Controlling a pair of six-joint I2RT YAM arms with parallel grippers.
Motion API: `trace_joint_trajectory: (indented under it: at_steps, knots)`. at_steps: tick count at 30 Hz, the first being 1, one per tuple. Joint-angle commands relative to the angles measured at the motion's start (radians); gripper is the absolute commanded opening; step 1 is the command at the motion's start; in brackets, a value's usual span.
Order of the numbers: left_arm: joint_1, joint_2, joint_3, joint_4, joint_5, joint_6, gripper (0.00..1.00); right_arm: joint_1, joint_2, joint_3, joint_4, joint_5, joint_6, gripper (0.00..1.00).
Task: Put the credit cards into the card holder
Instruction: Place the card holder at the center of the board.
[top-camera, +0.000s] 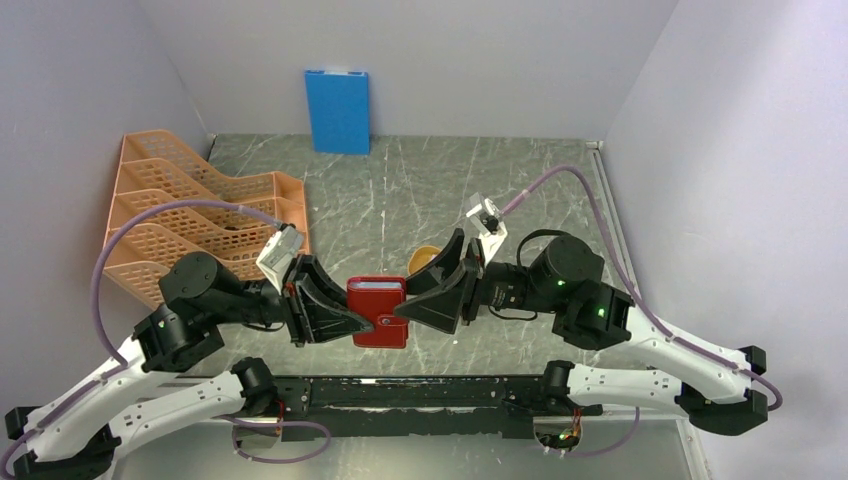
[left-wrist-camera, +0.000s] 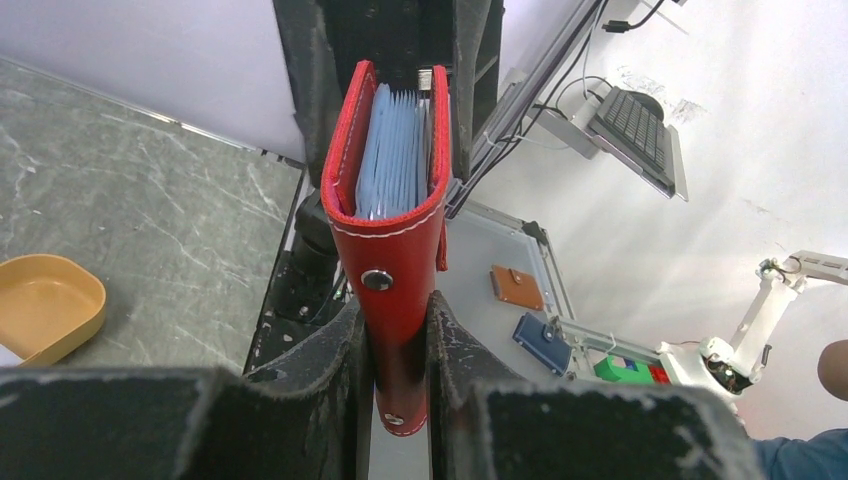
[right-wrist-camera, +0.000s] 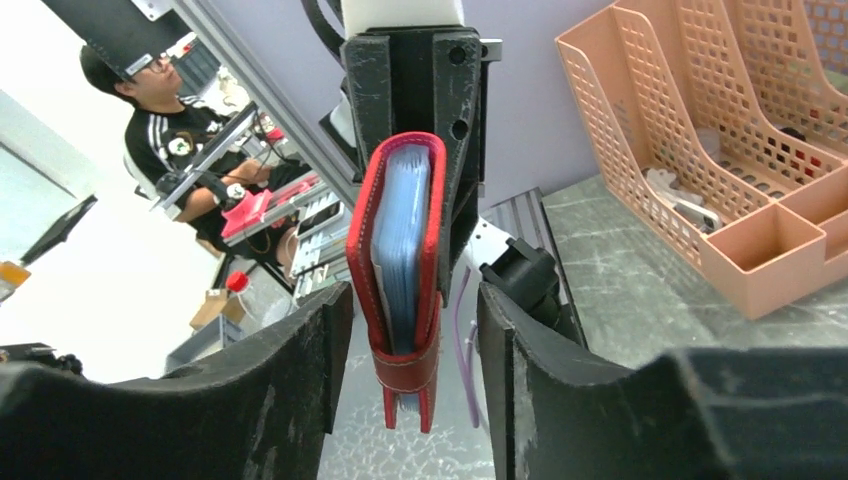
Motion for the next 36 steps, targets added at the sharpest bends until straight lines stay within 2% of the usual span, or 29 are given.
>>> trace_joint_trajectory:
  at_steps: [1, 8, 9, 14, 16, 18, 20, 25, 26, 27, 28, 29, 30, 32, 36]
  knots:
    - [-0.004, 0.008, 0.032, 0.026, 0.020, 0.015, 0.05, -0.002, 0.009, 0.028, 0.051, -0.047, 0.019, 0.46]
    - [-0.005, 0.022, 0.035, 0.016, 0.007, 0.024, 0.05, -0.002, 0.047, 0.013, 0.080, -0.069, 0.048, 0.18]
    - [-0.004, 0.021, 0.038, 0.007, 0.001, 0.029, 0.08, -0.002, 0.043, 0.009, 0.101, -0.057, 0.049, 0.15]
    - [-0.004, -0.005, 0.027, -0.018, -0.032, 0.033, 0.49, -0.002, 0.011, -0.013, 0.127, -0.001, 0.045, 0.06]
    - [-0.004, -0.012, 0.010, -0.017, -0.035, 0.029, 0.53, -0.002, 0.002, -0.027, 0.142, 0.024, 0.049, 0.05]
    - [-0.004, -0.016, -0.006, -0.009, -0.034, 0.020, 0.52, -0.002, -0.007, -0.041, 0.154, 0.058, 0.054, 0.04]
    - [-0.004, -0.019, -0.018, 0.005, -0.031, 0.013, 0.45, -0.002, -0.015, -0.050, 0.165, 0.077, 0.058, 0.03]
    - [-0.004, -0.016, -0.022, 0.005, -0.062, 0.013, 0.07, -0.002, -0.006, -0.042, 0.147, 0.078, 0.060, 0.03]
    - [-0.004, -0.015, -0.021, 0.001, -0.072, 0.015, 0.05, -0.002, -0.006, -0.040, 0.138, 0.082, 0.061, 0.09]
    - [-0.004, -0.013, -0.020, -0.010, -0.094, 0.017, 0.05, -0.002, -0.010, -0.039, 0.125, 0.094, 0.061, 0.20]
    - [-0.004, -0.013, -0.018, -0.030, -0.128, 0.021, 0.05, -0.002, -0.017, -0.035, 0.102, 0.112, 0.058, 0.37]
    - [-0.005, -0.016, -0.014, -0.061, -0.173, 0.026, 0.05, -0.002, -0.026, -0.029, 0.066, 0.137, 0.052, 0.49]
    - [-0.004, -0.019, -0.010, -0.096, -0.238, 0.032, 0.05, -0.002, -0.040, -0.023, 0.020, 0.172, 0.044, 0.58]
    - [-0.005, -0.028, -0.010, -0.171, -0.392, 0.028, 0.05, -0.002, -0.079, -0.018, -0.074, 0.267, 0.032, 0.67]
    - [-0.004, 0.022, -0.040, -0.348, -0.684, -0.061, 0.05, -0.002, -0.186, -0.066, -0.268, 0.546, 0.047, 0.71]
